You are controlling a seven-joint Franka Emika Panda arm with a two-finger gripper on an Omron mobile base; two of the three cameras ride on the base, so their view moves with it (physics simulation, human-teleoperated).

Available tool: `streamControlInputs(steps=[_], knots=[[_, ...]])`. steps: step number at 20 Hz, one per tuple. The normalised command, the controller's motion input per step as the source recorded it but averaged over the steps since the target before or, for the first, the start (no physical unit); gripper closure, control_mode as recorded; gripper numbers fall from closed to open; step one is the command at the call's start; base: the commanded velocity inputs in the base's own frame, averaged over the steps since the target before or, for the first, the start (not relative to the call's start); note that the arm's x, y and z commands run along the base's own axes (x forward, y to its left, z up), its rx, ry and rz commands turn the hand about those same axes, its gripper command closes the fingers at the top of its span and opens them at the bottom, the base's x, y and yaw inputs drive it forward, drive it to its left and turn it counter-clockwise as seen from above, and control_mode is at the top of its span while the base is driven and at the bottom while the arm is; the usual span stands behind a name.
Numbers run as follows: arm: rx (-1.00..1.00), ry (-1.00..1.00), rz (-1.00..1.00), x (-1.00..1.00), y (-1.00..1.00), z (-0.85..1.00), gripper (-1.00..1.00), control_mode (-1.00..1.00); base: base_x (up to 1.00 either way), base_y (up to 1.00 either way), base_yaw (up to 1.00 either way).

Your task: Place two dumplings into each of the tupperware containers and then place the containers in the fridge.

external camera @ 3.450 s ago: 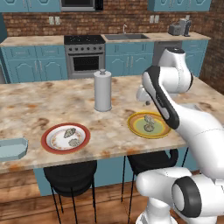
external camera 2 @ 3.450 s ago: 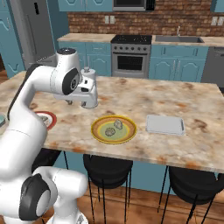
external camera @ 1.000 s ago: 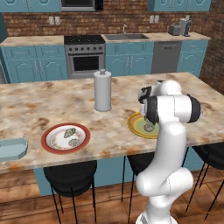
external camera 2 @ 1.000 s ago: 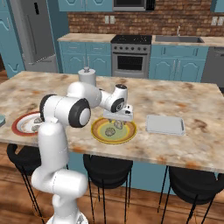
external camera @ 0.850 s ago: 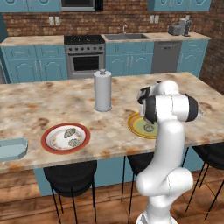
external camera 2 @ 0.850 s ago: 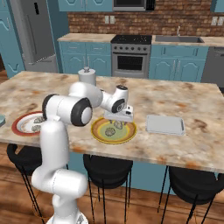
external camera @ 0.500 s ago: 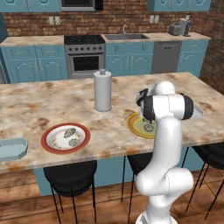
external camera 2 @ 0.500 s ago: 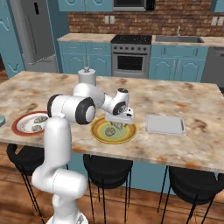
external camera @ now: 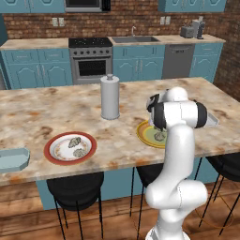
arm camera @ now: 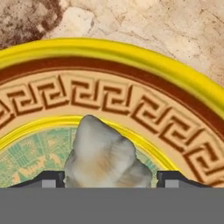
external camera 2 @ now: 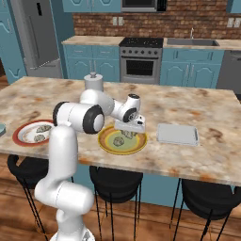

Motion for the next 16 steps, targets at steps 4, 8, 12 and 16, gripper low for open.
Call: streamControlInputs(steps=[4,8,12,16], knots=[[0.0,0.0,0.0,0.0,-0.07,0.06,1.0,-1.0,0.0,0.0,0.0],[0.0,0.0,0.0,0.0,-0.5,0.35,1.0,-1.0,0.0,0.0,0.0],[0.0,0.0,0.0,0.0,-0.86,0.41,1.0,-1.0,0.0,0.0,0.0],[0.0,0.04,-0.06,0.08,-1.0,0.35,1.0,-1.0,0.0,0.0,0.0]])
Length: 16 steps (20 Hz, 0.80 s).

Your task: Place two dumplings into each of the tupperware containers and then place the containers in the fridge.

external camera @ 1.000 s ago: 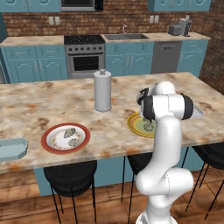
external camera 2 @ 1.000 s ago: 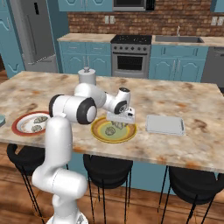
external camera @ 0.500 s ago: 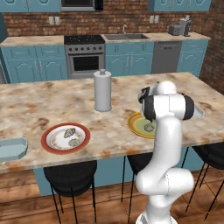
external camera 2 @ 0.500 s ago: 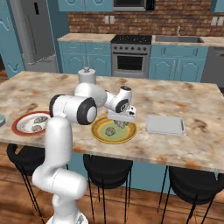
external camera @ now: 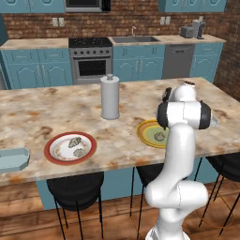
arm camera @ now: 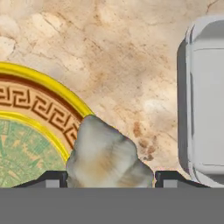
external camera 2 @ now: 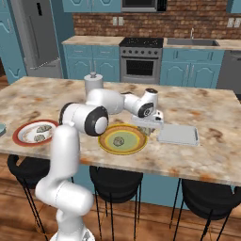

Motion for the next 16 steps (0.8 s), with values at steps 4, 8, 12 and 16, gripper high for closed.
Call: streamControlInputs(steps=[4,8,12,16], knots=[[0.0,0.06,-0.07,0.09,-0.99,0.23,1.0,-1.0,0.0,0.0,0.0],[0.0,0.04,-0.03,0.03,-0.77,0.03,1.0,-1.0,0.0,0.0,0.0],[0.0,0.0,0.0,0.26,-0.37,0.0,1.0,-1.0,0.0,0.0,0.0],[0.0,0.0,0.0,0.46,-0.08,0.0,-1.0,-1.0,0.0,0.0,0.0]])
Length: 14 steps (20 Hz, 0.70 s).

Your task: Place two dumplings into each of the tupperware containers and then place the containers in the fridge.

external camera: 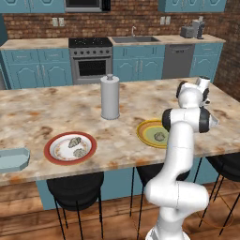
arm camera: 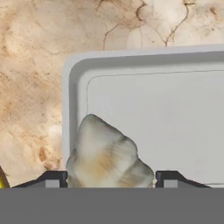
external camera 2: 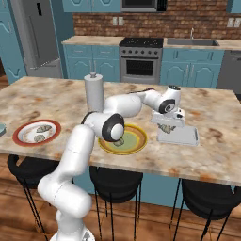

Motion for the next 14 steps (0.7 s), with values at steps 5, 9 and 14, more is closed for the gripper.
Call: streamControlInputs(steps=[5,9,14], knots=[[0.0,0.0,0.0,0.12,0.08,-0.16,-1.0,-1.0,0.0,0.0,0.0],[0.0,0.0,0.0,-0.53,0.35,-0.2,-1.0,-1.0,0.0,0.0,0.0],[-0.04,-0.04,0.03,-0.92,0.93,0.0,-1.0,-1.0,0.0,0.0,0.0]])
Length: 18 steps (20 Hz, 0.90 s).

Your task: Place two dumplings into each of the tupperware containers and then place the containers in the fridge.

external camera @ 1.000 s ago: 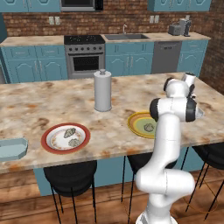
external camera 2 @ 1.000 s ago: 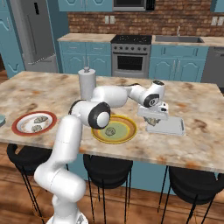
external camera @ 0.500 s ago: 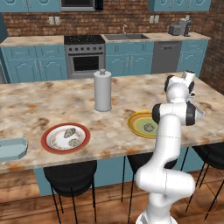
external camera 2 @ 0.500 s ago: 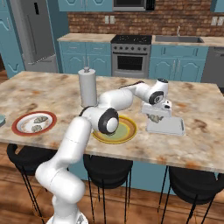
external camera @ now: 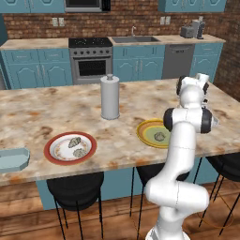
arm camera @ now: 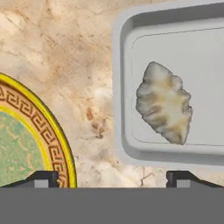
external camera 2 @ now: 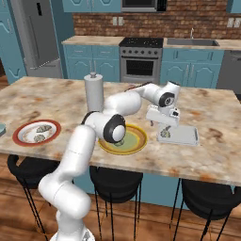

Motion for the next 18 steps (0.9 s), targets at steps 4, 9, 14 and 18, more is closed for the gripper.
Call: streamControlInputs(steps=[4,9,14,18], knots=[[-0.04,-0.08,0.04,-1.0,0.86,0.03,-1.0,-1.0,0.0,0.0,0.0],[-0.11,-0.2,0.14,-1.0,0.98,0.0,-1.0,-1.0,0.0,0.0,0.0],[-0.1,-0.14,0.12,-1.0,1.0,0.03,-1.0,-1.0,0.0,0.0,0.0],[-0.07,-0.01,0.05,-0.24,0.92,0.05,-1.0,-1.0,0.0,0.0,0.0]])
